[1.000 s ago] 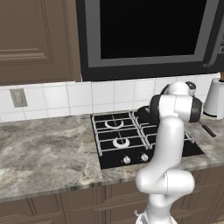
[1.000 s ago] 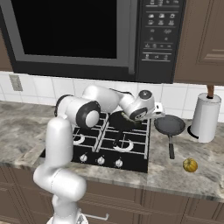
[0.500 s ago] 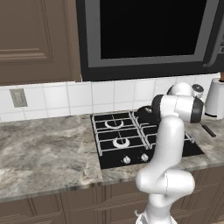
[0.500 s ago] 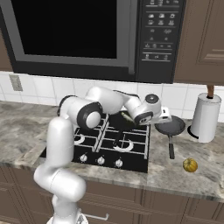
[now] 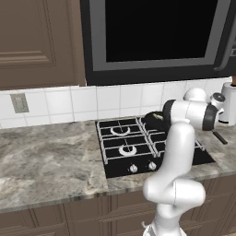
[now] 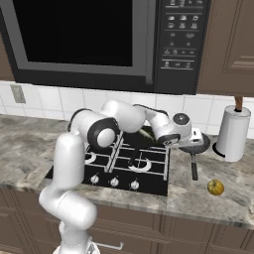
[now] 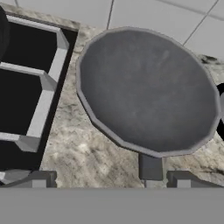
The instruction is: Place both pans onto different burners. Then place the squash and the fish on different pans.
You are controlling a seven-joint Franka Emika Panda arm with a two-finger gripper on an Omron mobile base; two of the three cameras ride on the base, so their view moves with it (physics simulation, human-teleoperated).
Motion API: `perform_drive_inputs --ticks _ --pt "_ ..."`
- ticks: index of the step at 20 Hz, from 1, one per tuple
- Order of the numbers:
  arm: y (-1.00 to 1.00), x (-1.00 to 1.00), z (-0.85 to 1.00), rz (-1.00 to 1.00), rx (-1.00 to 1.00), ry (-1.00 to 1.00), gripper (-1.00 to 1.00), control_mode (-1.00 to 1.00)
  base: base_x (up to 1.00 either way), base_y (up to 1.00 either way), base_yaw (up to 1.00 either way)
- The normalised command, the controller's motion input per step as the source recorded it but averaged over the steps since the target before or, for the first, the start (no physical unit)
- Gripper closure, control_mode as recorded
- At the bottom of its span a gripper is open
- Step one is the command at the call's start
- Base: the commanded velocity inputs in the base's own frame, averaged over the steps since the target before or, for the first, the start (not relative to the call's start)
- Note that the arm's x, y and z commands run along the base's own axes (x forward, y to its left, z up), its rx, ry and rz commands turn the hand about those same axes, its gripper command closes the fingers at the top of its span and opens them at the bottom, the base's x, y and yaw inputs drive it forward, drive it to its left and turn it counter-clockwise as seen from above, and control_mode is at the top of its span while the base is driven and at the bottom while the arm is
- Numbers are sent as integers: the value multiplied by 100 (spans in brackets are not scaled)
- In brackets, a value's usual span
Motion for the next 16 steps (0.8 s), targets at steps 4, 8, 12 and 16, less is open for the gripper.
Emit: perform_drive_inputs --ticks 4,8,12,16 --pt "-26 -27 -10 0 0 0 -100 -100 0 0 0" --pt "-20 -16 -22 0 0 0 -100 -100 0 0 0" --pt "-17 -18 -26 0 0 0 -100 -100 0 0 0" --pt "-20 -11 -19 0 0 0 -100 -100 0 0 0"
